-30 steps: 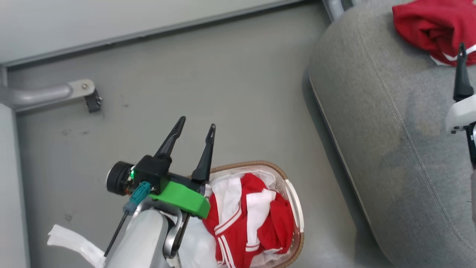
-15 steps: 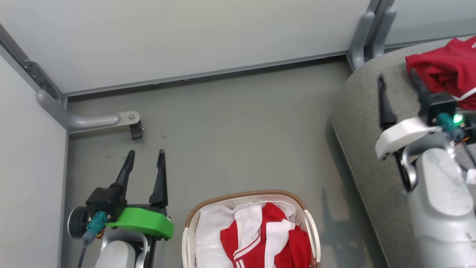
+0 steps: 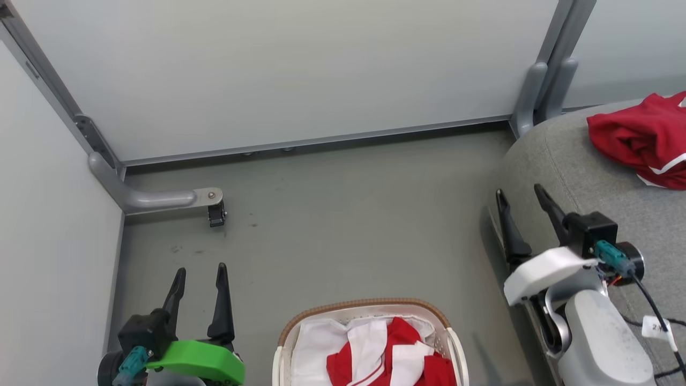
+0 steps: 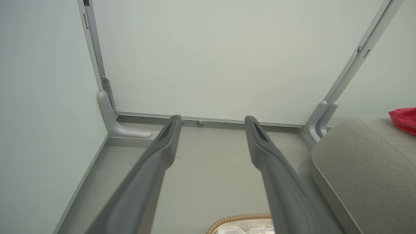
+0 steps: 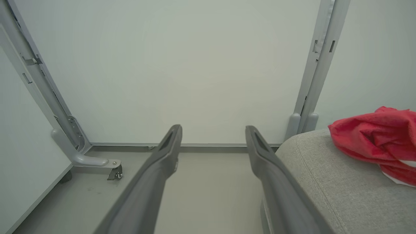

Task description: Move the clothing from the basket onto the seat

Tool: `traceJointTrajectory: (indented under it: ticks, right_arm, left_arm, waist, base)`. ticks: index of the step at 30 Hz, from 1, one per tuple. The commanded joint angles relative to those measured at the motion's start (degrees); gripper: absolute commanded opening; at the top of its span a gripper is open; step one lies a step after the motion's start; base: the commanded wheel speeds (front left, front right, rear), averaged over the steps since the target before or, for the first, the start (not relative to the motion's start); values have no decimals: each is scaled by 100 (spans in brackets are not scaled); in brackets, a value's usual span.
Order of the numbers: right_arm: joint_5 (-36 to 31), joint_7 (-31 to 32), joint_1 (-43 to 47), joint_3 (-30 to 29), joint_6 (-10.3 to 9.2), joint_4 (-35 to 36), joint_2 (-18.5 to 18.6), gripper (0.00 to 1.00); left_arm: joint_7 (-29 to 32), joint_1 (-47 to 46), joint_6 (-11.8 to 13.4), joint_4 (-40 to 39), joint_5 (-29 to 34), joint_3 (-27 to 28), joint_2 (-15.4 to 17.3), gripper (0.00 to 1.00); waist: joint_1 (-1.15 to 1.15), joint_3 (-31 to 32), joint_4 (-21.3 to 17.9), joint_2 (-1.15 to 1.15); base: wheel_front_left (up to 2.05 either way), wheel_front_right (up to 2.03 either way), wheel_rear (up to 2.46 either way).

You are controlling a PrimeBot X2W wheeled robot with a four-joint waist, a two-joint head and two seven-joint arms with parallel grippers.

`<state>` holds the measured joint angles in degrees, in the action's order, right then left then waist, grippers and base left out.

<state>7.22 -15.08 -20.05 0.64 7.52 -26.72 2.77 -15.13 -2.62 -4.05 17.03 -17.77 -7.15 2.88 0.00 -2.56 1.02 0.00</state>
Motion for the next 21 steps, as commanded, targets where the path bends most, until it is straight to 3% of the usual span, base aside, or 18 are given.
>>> traceJointTrajectory:
  ticks: [1,12,21]
  right_arm:
    - [62,-14,169,21,-6,69,26,100]
    - [305,-14,918,227,-6,381,23,100]
    - [304,-14,997,311,-6,338,23,100]
  left_arm:
    - [-3,105,24,12,-38,4,3,100]
    - [-3,365,69,38,-152,15,3,100]
    - [-3,414,42,81,-126,30,3,100]
  waist:
    - [0,77,10,0]
    - [0,225,-7,0]
    - [0,240,-18,0]
  base:
    - [0,0,0]
    - [0,0,0]
    - [0,0,0]
